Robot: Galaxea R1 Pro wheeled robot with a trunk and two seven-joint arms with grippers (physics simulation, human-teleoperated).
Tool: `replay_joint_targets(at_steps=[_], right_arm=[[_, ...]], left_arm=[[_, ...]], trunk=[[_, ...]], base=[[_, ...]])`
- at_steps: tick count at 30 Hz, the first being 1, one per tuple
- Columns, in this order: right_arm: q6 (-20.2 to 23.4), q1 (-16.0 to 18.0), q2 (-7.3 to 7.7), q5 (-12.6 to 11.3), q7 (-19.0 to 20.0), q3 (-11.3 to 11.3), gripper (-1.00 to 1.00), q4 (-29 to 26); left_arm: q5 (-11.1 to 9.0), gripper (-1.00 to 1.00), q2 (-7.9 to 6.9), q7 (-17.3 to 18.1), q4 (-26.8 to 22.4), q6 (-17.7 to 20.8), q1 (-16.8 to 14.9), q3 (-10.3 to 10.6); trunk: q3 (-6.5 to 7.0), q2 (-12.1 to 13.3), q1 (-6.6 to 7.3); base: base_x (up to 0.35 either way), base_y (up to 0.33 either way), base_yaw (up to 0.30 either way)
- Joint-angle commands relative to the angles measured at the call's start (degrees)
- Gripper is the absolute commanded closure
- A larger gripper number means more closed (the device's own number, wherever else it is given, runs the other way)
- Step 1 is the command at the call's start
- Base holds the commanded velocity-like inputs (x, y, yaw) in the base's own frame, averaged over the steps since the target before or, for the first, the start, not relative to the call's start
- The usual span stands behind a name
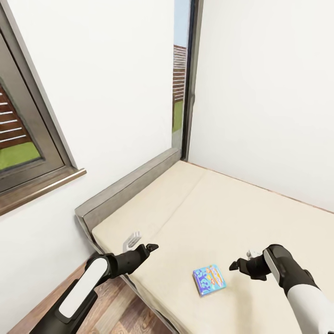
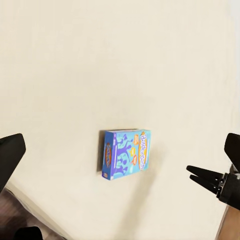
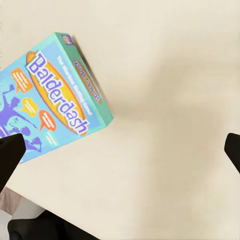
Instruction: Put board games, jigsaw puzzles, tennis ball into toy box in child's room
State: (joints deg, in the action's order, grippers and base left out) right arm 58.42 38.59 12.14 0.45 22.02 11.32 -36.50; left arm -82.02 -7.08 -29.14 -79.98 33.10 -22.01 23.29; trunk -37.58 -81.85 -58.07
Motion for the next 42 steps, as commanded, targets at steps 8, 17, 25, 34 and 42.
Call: replay_joint_targets(at_steps=[8, 17, 25, 34, 42], right_arm=[[-0.54, 0.26, 0.22, 0.10, 0.54, 0.25, -1.00, -0.23], [-2.95, 0.33, 0.12, 0.02, 0.70, 0.21, -1.00, -0.52], [-4.79, 0.43, 0.07, -0.02, 0.73, 0.25, -1.00, -0.62], [-7.71, 0.57, -0.16, -0.13, 0.74, 0.22, -1.00, -0.62], [-8.73, 0.55, -0.32, -0.17, 0.77, 0.05, -1.00, -0.59]], left_arm=[[-0.60, -1.00, -0.02, -0.57, -0.09, -0.08, -0.05, 0.05], [-0.60, -1.00, 0.00, -0.57, -0.09, -0.13, -0.05, 0.01], [-0.60, -1.00, -0.02, -0.63, -0.09, -0.14, -0.05, -0.01], [-0.60, -1.00, -0.04, -0.64, -0.09, -0.14, -0.05, 0.00], [-0.60, -1.00, -0.04, -0.63, -0.09, -0.12, -0.05, -0.07]], trunk=[[-0.41, -0.83, -0.44], [-2.03, -4.44, -2.41], [-3.47, -7.65, -4.17], [-5.08, -11.26, -6.15], [-6.52, -14.47, -7.90]], base=[[0.000, 0.000, 0.000], [0.000, 0.000, 0.000], [0.000, 0.000, 0.000], [0.000, 0.000, 0.000], [0.000, 0.000, 0.000]])
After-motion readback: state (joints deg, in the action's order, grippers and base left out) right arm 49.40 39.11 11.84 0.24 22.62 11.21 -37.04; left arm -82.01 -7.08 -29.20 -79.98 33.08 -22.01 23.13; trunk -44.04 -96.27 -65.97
